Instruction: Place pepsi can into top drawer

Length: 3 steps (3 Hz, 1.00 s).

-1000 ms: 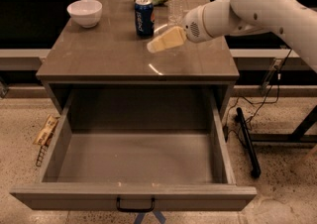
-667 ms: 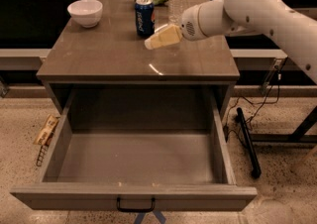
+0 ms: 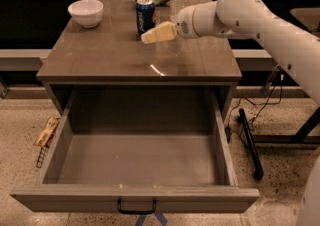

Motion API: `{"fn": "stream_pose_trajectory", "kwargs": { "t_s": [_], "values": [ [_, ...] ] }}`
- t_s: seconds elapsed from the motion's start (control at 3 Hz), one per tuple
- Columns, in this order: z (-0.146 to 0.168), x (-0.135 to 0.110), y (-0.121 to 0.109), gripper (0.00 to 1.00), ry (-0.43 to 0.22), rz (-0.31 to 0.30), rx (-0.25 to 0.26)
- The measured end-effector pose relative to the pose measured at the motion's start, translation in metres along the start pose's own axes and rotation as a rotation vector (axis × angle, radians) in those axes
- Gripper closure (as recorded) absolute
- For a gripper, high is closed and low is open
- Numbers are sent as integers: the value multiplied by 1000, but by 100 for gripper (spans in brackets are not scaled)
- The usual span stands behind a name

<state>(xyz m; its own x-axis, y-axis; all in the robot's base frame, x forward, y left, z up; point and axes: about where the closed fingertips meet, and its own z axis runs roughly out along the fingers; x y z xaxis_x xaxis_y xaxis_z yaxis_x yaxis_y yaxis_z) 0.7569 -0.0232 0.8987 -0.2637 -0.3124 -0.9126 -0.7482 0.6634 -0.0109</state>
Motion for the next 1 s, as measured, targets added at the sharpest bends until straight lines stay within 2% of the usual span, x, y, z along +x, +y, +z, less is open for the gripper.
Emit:
{"fn": "stream_pose_trajectory", "kwargs": {
  "t_s": [0.33, 1.0],
  "values": [
    [24, -8, -4, 0, -32, 22, 8],
    [66, -35, 0, 0, -134, 42, -22]
  ]
}}
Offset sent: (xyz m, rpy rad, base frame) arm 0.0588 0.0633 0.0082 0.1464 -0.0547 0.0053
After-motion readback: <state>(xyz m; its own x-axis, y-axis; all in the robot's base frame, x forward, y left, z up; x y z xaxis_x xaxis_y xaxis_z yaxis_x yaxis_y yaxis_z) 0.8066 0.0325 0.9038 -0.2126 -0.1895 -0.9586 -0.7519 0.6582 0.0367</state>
